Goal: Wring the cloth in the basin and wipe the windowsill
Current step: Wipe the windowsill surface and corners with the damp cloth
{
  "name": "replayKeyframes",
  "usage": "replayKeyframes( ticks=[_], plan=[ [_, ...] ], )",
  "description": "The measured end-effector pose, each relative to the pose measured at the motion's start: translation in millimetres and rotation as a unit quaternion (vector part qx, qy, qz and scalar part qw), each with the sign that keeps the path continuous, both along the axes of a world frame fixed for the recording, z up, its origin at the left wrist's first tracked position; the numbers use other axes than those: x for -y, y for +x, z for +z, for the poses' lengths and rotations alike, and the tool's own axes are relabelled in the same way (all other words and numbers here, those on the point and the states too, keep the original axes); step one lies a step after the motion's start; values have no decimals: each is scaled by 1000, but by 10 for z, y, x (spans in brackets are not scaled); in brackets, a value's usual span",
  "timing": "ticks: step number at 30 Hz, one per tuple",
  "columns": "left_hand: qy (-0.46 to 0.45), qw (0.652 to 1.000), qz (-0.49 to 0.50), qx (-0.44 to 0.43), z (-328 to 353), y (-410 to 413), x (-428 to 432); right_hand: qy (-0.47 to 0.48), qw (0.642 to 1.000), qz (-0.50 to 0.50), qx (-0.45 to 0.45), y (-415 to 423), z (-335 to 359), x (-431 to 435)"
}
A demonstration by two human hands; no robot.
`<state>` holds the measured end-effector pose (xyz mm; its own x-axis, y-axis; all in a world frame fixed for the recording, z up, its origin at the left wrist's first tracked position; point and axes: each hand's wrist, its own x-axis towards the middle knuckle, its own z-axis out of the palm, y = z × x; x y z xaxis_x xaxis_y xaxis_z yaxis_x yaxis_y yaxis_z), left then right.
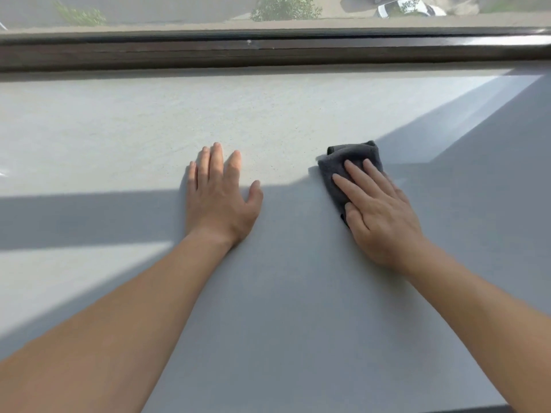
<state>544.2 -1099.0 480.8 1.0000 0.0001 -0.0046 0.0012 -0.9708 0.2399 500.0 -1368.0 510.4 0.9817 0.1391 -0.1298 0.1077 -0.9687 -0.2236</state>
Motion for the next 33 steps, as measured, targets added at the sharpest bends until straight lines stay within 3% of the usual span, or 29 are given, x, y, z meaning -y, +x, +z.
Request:
replayKeyframes(
  ticks=[2,4,10,13,15,17,20,24,30,33],
  plan=[
    [7,1000,0,2,-9,10,12,6,995,-99,4,49,1,102],
    [12,1000,-1,3,-8,23,22,2,992,-125,12,-9,-7,-16],
    [32,999,-10,-25,39,56,103,-5,998,70,-2,-519,31,-98],
    [28,997,-15,-64,131,84,94,3,1000,-10,-6,-458,70,278],
    [15,998,-22,-54,212,-11,127,7,996,-85,-9,-439,79,407],
    [-12,998,-60,-29,283,-302,274,-1,995,-95,2,-532,68,324],
    [-83,991,-103,-16,336,-926,657,5,1000,-14,19,-916,68,106],
    [-54,993,-99,-34,271,-1389,897,-1,994,104,18,-1353,64,254],
    [-13,993,-109,-39,212,-1429,933,22,993,-112,35,-1372,74,444],
    [-11,993,-108,-37,218,-1425,926,26,997,-33,58,-1657,59,154]
  ],
)
